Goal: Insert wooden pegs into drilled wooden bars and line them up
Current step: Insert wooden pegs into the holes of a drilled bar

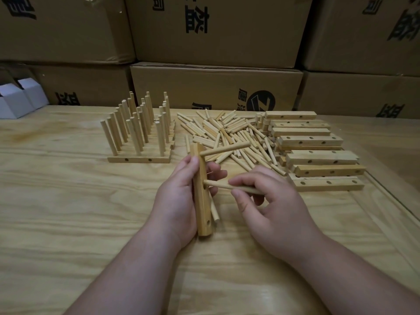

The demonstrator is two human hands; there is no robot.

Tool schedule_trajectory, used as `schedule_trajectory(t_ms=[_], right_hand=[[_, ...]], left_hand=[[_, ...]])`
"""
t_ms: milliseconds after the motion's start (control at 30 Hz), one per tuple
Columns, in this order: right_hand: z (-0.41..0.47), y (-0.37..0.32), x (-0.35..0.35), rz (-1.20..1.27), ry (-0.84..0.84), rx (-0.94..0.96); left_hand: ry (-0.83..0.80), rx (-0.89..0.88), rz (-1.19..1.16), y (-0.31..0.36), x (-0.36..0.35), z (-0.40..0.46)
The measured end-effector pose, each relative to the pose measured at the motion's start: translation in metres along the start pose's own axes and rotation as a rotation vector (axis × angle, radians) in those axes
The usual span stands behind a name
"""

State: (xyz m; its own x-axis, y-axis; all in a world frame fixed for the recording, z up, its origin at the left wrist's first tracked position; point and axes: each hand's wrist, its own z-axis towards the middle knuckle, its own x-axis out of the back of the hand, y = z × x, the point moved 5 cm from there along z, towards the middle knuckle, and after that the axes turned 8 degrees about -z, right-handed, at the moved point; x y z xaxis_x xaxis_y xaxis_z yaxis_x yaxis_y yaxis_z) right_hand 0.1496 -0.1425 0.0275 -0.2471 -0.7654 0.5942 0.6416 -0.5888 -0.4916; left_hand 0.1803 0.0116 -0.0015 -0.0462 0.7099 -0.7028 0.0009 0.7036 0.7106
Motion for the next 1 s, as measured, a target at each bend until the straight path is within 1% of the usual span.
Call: schedule_trajectory(t_ms=[300,400,600,800,867,967,1000], right_hand=[[-0.0005,-0.0008,-0.0017,-0.006,-0.035,-0.022],[-0.0003,0.0025,-0.0019,-0.03,-0.043,-0.048],[0.003,0.0,0.0001,-0.093,-0.026,-0.026],[0.0022,-0.0035,-0.0021,-0.127,-0.021,-0.049],[0.0005,-0.0034,-0.0036,-0.061,-0.018,-0.077],[-0.0041,-0.0043,-0.0067,0.275,-0.014,-0.131],[-0.0056,-0.0039,-0.0053,0.334,0.013,-0.131]], left_hand=[[-0.041,0.006,-0.016,-0.0031,0.0032,0.0057],[-0.071,-0.002,0.021,-0.0039,0.0041,0.0068],[-0.127,-0.023,0.127,-0.0049,0.0023,0.0056],[-0.13,-0.028,0.174,-0.0051,0.0026,0.005],[-0.11,-0.016,0.144,-0.0055,0.003,0.0049],[-0.056,0.014,0.029,-0.0049,0.004,0.005],[-0.023,0.023,-0.006,-0.0036,0.0055,0.0056]])
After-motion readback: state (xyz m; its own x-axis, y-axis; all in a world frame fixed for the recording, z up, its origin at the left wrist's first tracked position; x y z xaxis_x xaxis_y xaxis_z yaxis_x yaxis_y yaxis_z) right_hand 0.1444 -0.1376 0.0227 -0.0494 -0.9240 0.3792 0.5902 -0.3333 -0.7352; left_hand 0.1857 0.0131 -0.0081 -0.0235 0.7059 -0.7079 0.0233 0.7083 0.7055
